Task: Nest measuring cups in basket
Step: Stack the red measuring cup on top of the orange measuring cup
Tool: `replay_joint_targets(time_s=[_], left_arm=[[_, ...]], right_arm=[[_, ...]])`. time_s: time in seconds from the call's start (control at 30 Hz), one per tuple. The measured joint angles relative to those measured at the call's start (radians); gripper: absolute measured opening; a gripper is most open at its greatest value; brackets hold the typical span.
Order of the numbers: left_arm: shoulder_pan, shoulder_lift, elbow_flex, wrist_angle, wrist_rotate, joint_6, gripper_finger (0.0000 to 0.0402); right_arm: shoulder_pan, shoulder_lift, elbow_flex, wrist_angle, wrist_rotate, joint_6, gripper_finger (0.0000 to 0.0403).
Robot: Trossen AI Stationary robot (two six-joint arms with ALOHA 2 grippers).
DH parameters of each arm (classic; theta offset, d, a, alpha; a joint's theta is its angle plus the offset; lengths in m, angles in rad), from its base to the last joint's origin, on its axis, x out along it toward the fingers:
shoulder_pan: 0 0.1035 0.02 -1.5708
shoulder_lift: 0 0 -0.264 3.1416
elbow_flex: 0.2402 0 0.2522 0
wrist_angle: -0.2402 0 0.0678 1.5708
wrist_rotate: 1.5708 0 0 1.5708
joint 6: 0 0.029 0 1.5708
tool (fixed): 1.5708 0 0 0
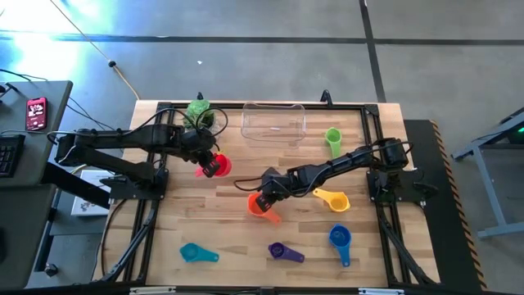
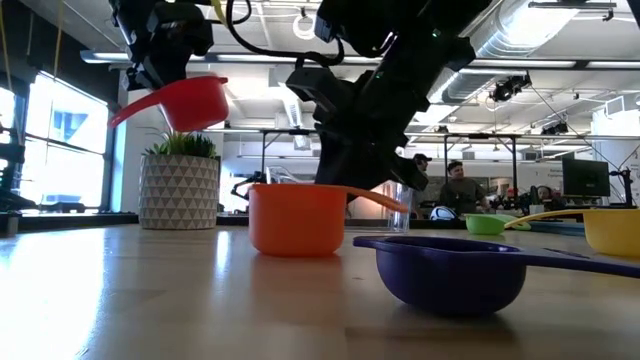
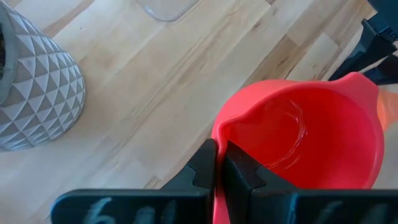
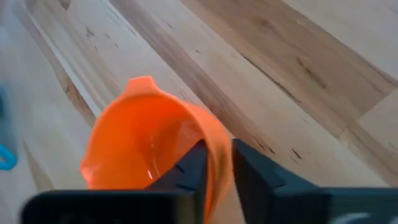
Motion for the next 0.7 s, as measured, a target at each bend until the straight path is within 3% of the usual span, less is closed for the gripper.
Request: replay_joint_targets(time_s=[0.1,0.7], left_arm=[[0.0,0.0,0.0,0.0,-0.002,0.013,0.0005],[0.0,0.0,0.0,0.007,-0.002,0.143,0.0005]], right_arm=[[0.0,0.0,0.0,0.002,0.01,0.049,0.0009],[-0.025,-0.006,0.001,-0.021,0.245,0.513,0.0003]])
